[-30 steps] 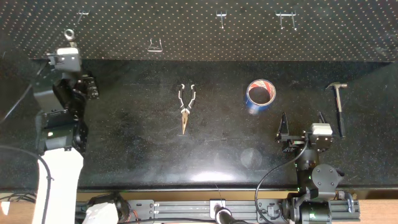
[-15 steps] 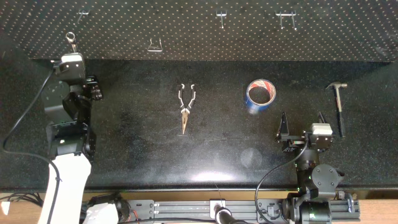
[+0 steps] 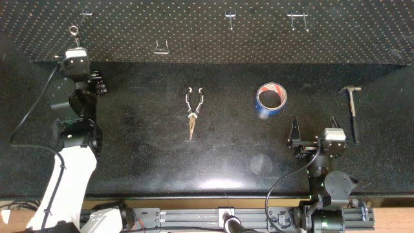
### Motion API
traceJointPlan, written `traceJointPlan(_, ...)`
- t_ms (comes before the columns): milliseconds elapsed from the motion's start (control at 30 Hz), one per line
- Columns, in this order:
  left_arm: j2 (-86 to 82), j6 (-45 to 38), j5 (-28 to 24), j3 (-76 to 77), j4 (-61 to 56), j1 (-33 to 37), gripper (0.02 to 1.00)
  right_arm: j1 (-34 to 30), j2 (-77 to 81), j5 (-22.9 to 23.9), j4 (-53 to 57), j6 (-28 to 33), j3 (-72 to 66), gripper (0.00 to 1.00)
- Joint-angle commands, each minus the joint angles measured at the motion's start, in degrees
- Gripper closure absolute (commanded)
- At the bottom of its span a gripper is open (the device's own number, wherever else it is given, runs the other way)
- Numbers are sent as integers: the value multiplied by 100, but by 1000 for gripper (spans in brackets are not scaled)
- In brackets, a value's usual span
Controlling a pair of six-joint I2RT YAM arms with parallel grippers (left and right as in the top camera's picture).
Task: Place Tools Onto Pegboard
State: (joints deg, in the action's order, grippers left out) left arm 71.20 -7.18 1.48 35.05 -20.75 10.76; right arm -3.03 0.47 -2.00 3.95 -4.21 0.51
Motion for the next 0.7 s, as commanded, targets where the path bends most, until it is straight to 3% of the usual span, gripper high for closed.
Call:
traceJointPlan(33, 181, 103, 44, 52, -271, 7, 989, -22, -31, 9, 11, -4, -28, 25)
traceJointPlan(533, 706, 254, 20, 63, -868, 9, 987, -22, -28, 9, 11, -4, -28, 25)
traceJointPlan(700, 892, 251, -214, 70, -1064, 2, 989, -22, -28, 9, 11, -4, -28, 25)
